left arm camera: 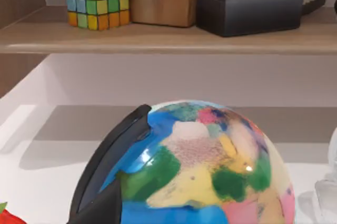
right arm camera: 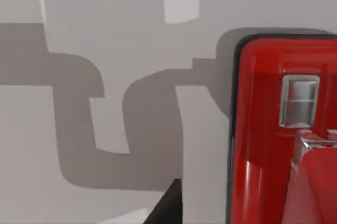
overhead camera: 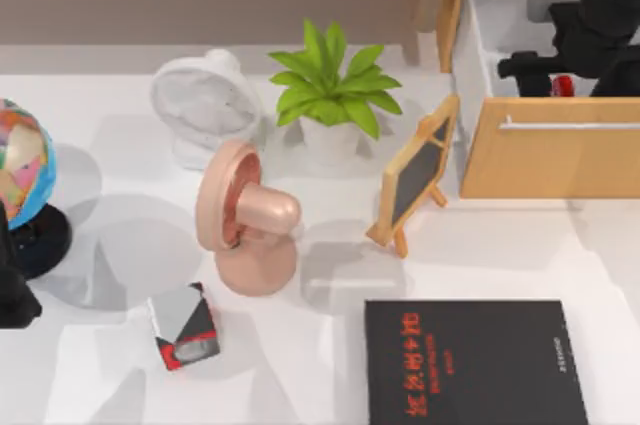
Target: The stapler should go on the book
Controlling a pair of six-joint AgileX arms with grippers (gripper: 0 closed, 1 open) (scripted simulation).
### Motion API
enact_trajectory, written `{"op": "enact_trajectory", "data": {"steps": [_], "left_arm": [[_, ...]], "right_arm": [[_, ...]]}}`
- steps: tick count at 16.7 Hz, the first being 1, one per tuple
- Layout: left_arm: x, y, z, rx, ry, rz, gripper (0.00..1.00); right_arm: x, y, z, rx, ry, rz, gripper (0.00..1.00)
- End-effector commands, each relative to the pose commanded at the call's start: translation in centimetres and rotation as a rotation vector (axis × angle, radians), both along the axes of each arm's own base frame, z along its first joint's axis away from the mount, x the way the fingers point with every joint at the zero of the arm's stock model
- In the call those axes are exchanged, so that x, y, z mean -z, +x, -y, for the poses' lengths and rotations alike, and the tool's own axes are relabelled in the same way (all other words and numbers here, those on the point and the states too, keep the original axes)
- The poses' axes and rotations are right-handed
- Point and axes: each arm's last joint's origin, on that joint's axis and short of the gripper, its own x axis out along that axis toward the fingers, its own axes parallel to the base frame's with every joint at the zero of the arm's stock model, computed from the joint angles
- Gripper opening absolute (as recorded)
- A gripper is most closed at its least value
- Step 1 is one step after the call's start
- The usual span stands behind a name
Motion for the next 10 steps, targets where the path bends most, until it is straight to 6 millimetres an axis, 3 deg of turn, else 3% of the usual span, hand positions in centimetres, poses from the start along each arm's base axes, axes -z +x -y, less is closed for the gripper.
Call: {"op": "enact_trajectory", "data": {"steps": [6, 10], "left_arm": [[0.0, 0.0, 0.0, 0.0, 0.0, 0.0, 1.0], [0.0, 0.0, 0.0, 0.0, 0.0, 0.0, 1.0]], "right_arm": [[0.0, 0.0, 0.0, 0.0, 0.0, 0.0, 0.02], [0.0, 0.0, 0.0, 0.0, 0.0, 0.0, 0.0]]}}
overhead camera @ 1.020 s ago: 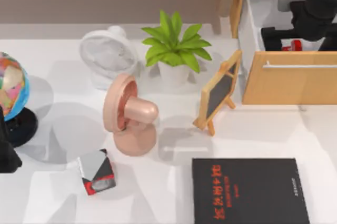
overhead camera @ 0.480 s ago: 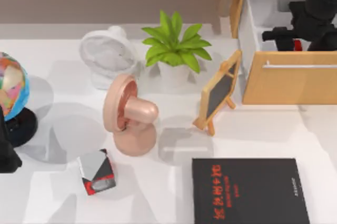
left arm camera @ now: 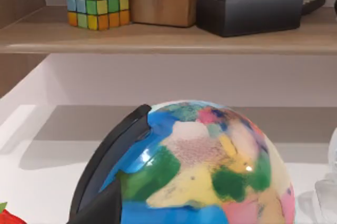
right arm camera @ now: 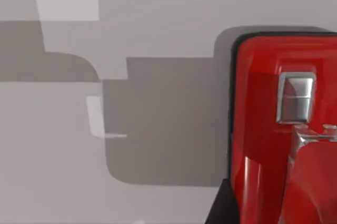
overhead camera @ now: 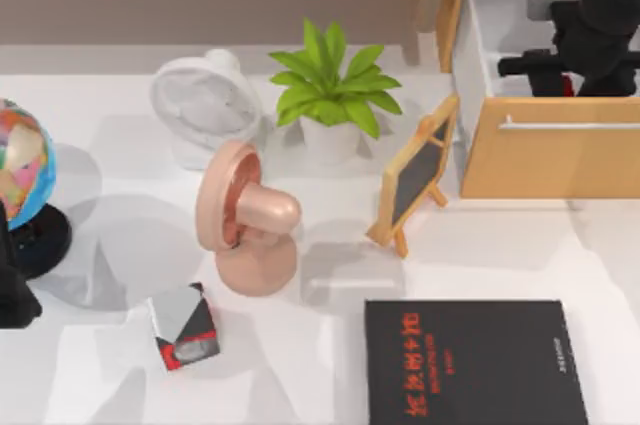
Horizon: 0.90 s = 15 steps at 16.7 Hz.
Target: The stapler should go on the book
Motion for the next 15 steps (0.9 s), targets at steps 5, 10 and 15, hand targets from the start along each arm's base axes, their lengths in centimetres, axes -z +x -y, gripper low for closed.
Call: {"op": "enact_trajectory", "data": {"steps": [5, 10, 15], "left_arm": [[0.0, 0.0, 0.0, 0.0, 0.0, 0.0, 1.0], [0.0, 0.0, 0.0, 0.0, 0.0, 0.0, 1.0], [0.0, 0.0, 0.0, 0.0, 0.0, 0.0, 1.0]], "right_arm": [[-0.2, 0.0, 0.1, 0.002, 0.001, 0.005, 0.0], [-2.7, -0.8, -0.2, 0.007, -0.01, 0.034, 0.0], [-8.4, -3.2, -0.9, 0.058, -0.021, 0.157, 0.0]]}}
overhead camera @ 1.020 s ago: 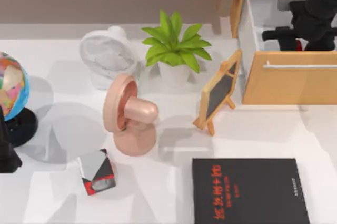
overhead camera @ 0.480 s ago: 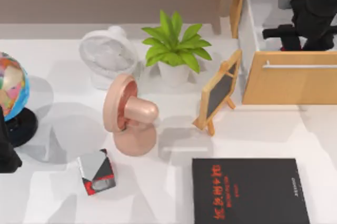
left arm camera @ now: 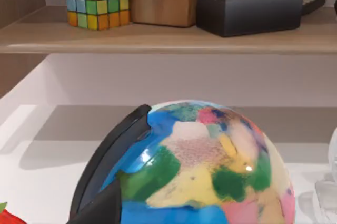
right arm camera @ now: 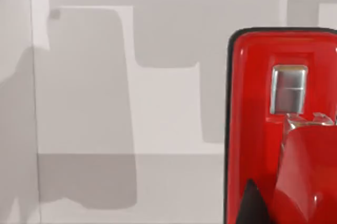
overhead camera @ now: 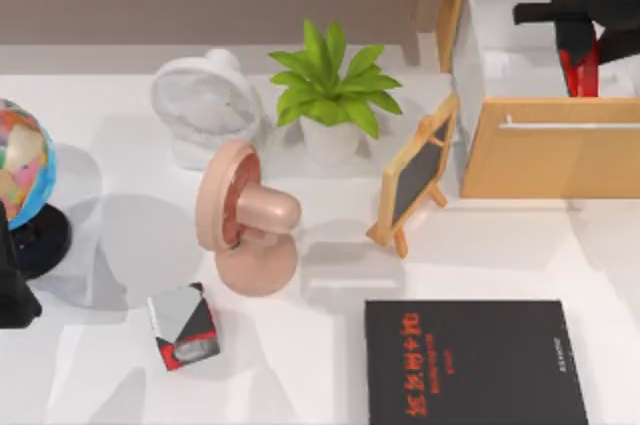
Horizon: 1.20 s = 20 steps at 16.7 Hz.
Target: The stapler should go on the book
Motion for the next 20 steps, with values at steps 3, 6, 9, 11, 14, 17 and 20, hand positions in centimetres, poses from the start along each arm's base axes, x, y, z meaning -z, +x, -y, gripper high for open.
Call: {"op": "enact_trajectory", "data": {"steps": [3, 6, 9, 11, 14, 17, 20], "left_arm": [[0.0, 0.0, 0.0, 0.0, 0.0, 0.0, 1.0], [0.0, 0.0, 0.0, 0.0, 0.0, 0.0, 1.0], [0.0, 0.0, 0.0, 0.0, 0.0, 0.0, 1.0], [0.0, 0.0, 0.0, 0.0, 0.0, 0.0, 1.0], [0.0, 0.0, 0.0, 0.0, 0.0, 0.0, 1.0], [0.0, 0.0, 0.0, 0.0, 0.0, 0.0, 1.0], [0.0, 0.0, 0.0, 0.0, 0.0, 0.0, 1.0]], "right_arm": [[-4.1, -2.2, -1.2, 0.036, 0.018, 0.114, 0.0], [-6.9, -5.1, -2.9, 0.064, 0.051, 0.19, 0.0], [-7.7, -8.5, -5.0, 0.08, 0.084, 0.204, 0.0], [-7.4, -10.8, -6.5, 0.083, 0.101, 0.185, 0.0], [-5.8, -14.2, -8.5, 0.08, 0.113, 0.126, 0.0], [-3.5, -17.4, -10.1, 0.07, 0.105, 0.05, 0.0], [-1.1, -20.4, -11.3, 0.053, 0.083, -0.028, 0.0]]}}
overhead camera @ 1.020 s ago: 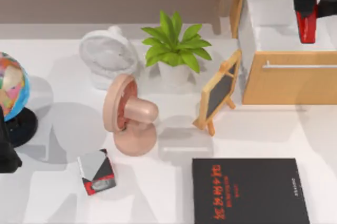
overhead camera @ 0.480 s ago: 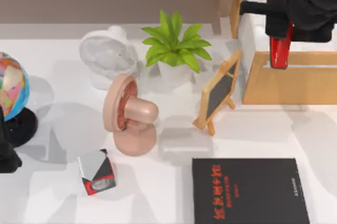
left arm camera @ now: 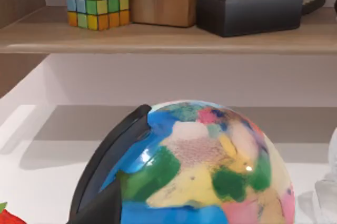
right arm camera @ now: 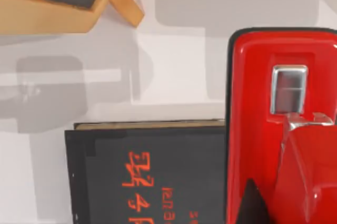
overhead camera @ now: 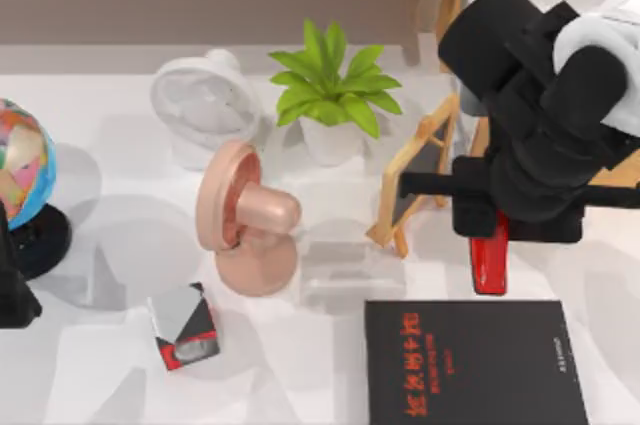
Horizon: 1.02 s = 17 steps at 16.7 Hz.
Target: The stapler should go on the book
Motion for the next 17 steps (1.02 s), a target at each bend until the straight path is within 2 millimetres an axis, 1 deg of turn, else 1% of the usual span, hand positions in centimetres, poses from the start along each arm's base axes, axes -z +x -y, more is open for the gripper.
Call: {"op": "enact_trajectory", "data": {"steps": [4, 7, 14, 17], "left_arm": [[0.0, 0.0, 0.0, 0.0, 0.0, 0.0, 1.0], [0.0, 0.0, 0.0, 0.0, 0.0, 0.0, 1.0], [0.0, 0.0, 0.0, 0.0, 0.0, 0.0, 1.0], [0.0, 0.0, 0.0, 0.0, 0.0, 0.0, 1.0]], "right_arm": [[2.8, -3.1, -0.9, -0.029, -0.034, -0.083, 0.0], [4.0, -4.4, -1.2, -0.043, -0.052, -0.118, 0.0], [4.2, -4.4, -1.2, -0.04, -0.055, -0.124, 0.0], [5.5, -4.3, -1.2, -0.041, -0.055, -0.123, 0.0]]}}
